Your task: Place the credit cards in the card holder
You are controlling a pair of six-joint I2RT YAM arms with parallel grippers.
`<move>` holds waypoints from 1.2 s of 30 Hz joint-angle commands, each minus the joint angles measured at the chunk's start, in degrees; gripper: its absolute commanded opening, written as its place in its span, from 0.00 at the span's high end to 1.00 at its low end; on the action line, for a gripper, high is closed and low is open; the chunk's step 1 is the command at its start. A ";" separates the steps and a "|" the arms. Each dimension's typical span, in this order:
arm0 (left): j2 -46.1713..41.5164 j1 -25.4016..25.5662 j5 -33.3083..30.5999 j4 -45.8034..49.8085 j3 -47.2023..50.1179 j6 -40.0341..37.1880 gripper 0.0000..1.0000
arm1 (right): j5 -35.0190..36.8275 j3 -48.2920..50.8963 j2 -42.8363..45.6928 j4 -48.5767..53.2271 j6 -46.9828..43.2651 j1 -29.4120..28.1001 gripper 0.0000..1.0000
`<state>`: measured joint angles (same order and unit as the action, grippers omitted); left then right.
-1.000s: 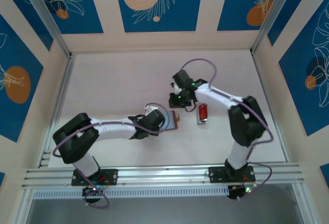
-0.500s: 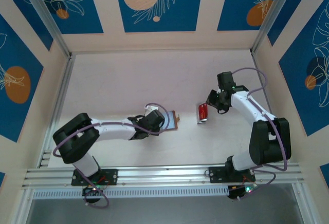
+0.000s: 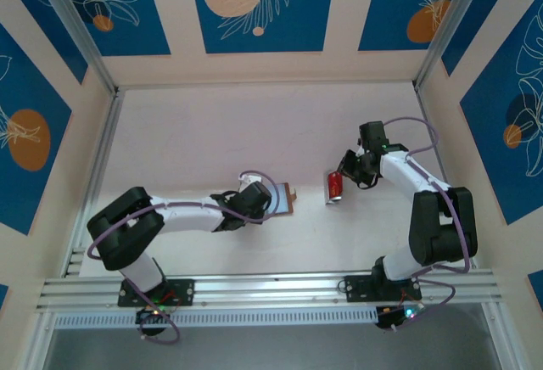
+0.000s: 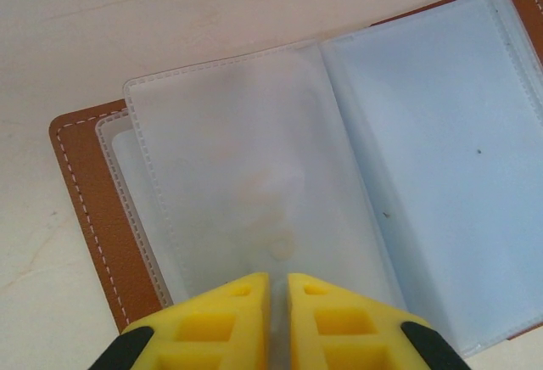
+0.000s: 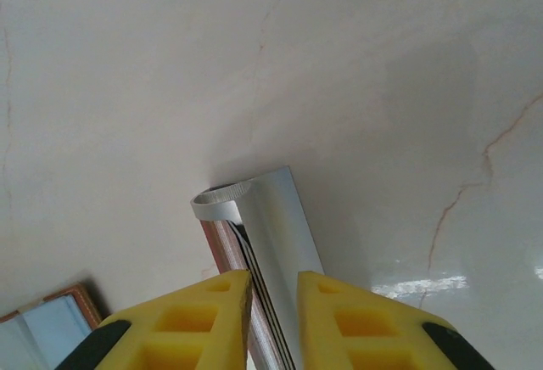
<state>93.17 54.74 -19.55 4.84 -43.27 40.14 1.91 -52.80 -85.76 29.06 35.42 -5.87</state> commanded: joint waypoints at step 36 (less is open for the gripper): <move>3.25 -1.52 2.28 3.73 2.35 0.99 0.89 | 0.80 0.59 3.93 4.10 -0.88 -1.97 0.94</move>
<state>93.45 54.33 -19.46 3.88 -43.22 40.16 0.78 -51.62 -82.94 30.04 35.14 -7.35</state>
